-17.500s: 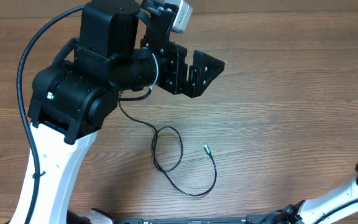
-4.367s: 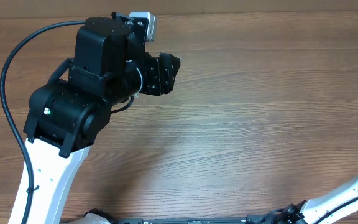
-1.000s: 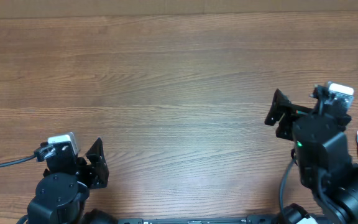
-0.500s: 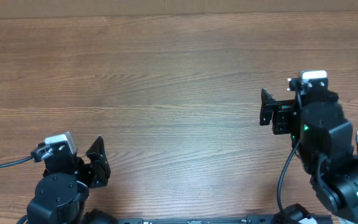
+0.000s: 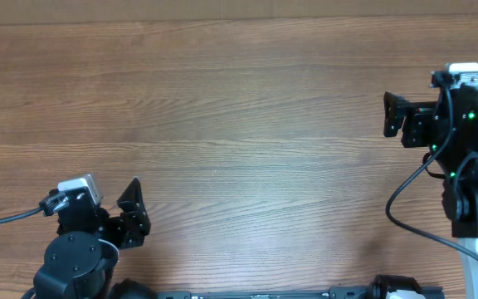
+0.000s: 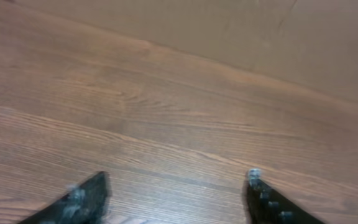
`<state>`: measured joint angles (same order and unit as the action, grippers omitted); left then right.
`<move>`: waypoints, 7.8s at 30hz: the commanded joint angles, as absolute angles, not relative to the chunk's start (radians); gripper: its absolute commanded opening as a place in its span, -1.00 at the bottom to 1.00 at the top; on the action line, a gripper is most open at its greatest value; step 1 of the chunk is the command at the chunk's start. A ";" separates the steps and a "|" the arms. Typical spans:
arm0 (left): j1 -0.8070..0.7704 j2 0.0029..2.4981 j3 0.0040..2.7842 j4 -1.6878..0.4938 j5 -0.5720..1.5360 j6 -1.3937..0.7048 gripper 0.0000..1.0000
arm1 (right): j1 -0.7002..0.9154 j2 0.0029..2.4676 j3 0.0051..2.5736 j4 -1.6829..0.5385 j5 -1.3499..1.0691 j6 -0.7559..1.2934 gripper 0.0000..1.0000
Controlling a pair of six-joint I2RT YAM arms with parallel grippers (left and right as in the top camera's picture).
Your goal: Untangle cables
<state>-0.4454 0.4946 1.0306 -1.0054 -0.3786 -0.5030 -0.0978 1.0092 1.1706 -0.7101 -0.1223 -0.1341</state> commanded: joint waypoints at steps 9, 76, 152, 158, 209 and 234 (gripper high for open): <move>-0.446 0.487 1.029 -0.982 -0.373 -0.513 0.99 | -0.107 1.037 1.172 -0.718 -0.264 -0.136 1.00; -0.158 0.149 0.187 0.514 -0.368 -0.341 0.99 | -0.107 1.248 1.172 -0.762 -0.264 -0.136 1.00; 0.090 0.004 0.005 -0.073 -0.059 -0.024 0.99 | -0.107 1.248 1.172 -0.762 -0.264 -0.136 1.00; 0.090 0.004 0.005 -0.076 -0.053 0.195 0.99 | -0.107 1.248 1.172 -0.762 -0.264 -0.136 1.00; 0.091 0.004 0.006 -0.077 -0.032 -0.007 0.99 | -0.107 1.248 1.172 -0.762 -0.264 -0.136 1.00; 0.091 0.004 0.006 -0.078 -0.032 -0.007 0.99 | -0.107 0.927 0.953 -0.413 -0.223 -0.138 1.00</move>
